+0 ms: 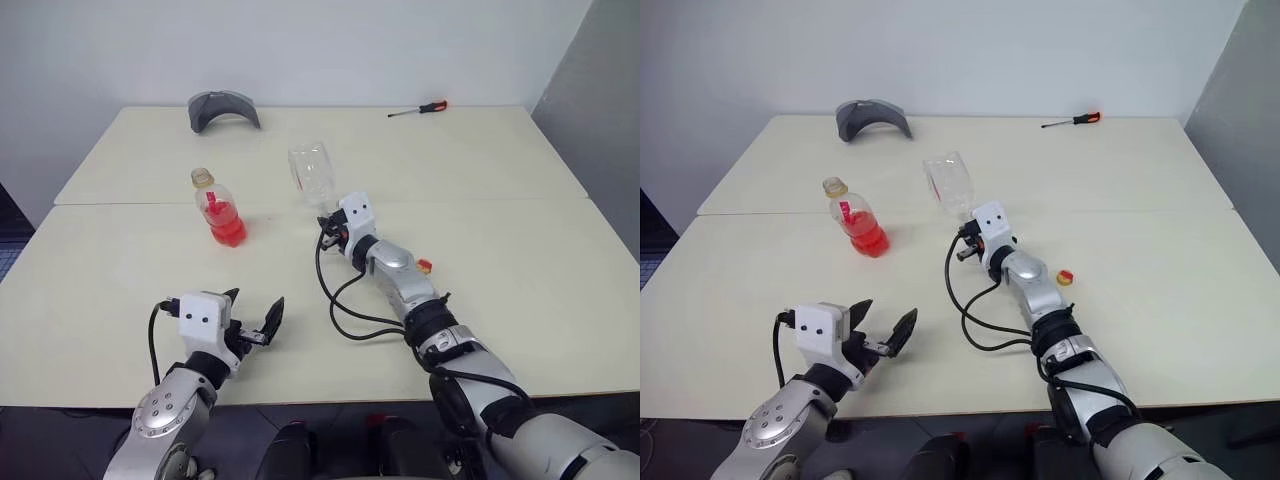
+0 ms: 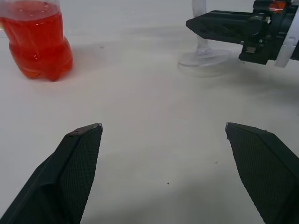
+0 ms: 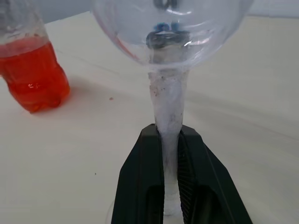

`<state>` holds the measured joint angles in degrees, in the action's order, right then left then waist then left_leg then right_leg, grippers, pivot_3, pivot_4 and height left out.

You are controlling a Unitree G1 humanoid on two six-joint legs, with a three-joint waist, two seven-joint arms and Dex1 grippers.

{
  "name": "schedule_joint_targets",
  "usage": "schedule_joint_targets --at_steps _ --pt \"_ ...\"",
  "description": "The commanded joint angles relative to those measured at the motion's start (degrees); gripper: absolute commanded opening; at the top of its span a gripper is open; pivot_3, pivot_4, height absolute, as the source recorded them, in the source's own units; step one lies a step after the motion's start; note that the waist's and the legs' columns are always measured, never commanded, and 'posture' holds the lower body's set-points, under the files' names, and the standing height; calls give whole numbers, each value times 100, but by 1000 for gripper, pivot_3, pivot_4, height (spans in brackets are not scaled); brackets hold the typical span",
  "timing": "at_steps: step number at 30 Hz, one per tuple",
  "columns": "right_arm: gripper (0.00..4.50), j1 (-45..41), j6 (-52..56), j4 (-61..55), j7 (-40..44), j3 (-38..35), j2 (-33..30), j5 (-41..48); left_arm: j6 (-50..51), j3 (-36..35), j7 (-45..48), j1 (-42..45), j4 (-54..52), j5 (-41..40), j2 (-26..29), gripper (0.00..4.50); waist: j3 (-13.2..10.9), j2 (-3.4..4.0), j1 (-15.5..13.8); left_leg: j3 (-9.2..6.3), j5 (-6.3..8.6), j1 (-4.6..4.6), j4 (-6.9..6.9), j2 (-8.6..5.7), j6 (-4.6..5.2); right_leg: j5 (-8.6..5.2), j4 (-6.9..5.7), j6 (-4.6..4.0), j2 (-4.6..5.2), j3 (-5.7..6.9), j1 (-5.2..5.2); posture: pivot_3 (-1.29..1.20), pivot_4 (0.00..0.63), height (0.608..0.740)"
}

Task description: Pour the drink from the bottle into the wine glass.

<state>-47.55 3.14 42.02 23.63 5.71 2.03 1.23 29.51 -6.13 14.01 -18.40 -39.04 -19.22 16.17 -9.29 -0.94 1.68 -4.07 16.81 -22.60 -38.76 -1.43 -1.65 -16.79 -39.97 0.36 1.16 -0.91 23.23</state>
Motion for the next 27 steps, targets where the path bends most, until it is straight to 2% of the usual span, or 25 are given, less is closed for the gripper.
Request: schedule_joint_targets --at_steps 1,8,16,21,27 --pt "115 192 464 -754 228 158 -272 -99 -250 -77 41 -67 -18 25 -22 4500 1 -1 -7 -1 0 0 0 0 0 0 0 0 0 1 -1 0 150 740" --pt "115 544 1708 -1853 290 254 -697 -89 -423 31 52 -102 64 57 -93 4500 2 -1 -12 -2 1 1 0 0 1 0 1 0 0 2 -3 0 150 740" --pt "115 824 2569 -2376 494 593 -1111 -227 -515 39 60 -20 173 52 -87 4500 6 -2 -18 -3 1 3 0 -1 2 -1 3 1 0 3 -6 0 150 740" --pt "115 847 2512 -2447 17 148 -823 94 -567 -37 91 40 260 21 -68 4500 13 -3 -15 -3 1 6 0 -1 2 -1 4 1 0 2 -10 0 150 740" --pt "115 993 2624 -2547 64 383 -876 -65 -405 -15 52 164 120 -14 -31 4500 17 -2 -14 -2 1 8 1 0 2 -1 3 1 -1 2 -10 0 150 740"
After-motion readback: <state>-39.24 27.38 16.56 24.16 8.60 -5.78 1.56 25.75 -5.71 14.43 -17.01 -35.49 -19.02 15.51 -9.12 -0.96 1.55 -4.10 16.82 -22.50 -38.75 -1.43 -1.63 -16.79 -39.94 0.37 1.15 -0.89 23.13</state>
